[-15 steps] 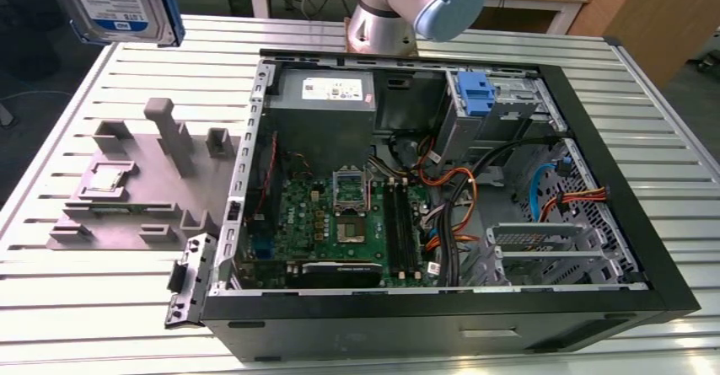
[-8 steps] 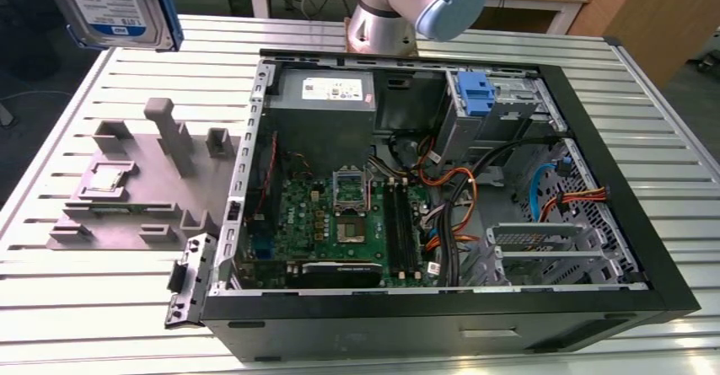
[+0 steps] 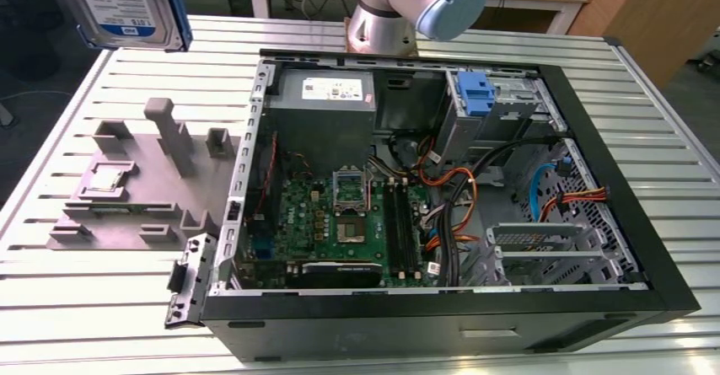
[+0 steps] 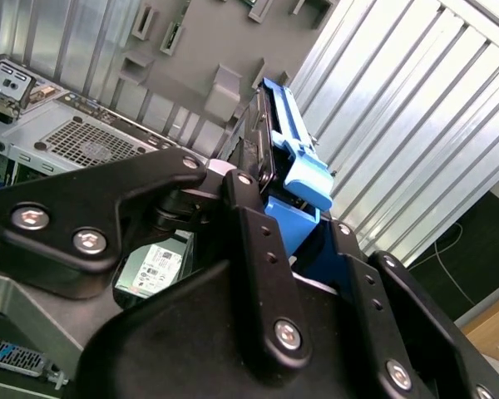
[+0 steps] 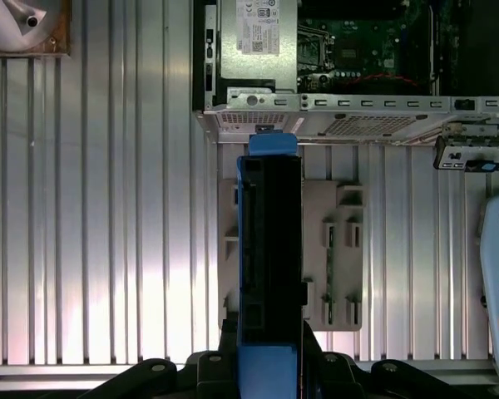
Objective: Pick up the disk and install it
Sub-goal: 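Pick up the disk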
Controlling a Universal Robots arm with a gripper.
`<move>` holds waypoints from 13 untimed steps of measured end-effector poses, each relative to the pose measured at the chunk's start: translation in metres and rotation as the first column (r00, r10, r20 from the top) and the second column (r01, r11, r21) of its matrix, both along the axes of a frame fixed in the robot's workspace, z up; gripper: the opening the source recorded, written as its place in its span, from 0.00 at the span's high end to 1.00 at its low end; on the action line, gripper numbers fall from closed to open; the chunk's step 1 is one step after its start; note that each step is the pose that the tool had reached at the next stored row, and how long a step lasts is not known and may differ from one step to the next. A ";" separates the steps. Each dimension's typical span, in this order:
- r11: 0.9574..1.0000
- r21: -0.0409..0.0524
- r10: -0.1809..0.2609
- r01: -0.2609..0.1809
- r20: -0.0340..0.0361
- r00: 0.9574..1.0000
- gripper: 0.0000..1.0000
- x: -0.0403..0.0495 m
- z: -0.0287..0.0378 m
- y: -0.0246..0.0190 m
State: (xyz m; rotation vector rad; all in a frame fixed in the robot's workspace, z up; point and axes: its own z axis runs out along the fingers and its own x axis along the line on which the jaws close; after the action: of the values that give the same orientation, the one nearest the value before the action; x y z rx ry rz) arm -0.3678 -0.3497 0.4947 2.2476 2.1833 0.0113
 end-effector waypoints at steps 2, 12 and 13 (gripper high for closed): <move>1.000 0.000 0.000 0.000 0.000 1.000 0.63 0.0008 0.0000 0.0000; 1.000 0.000 0.000 0.000 0.000 1.000 0.63 0.0059 0.0000 0.0000; 1.000 0.000 0.000 0.000 0.000 1.000 0.63 0.0065 0.0000 0.0000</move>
State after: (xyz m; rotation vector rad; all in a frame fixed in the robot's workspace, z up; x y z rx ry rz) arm -0.3613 -0.3497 0.4947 2.2476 2.1833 0.0113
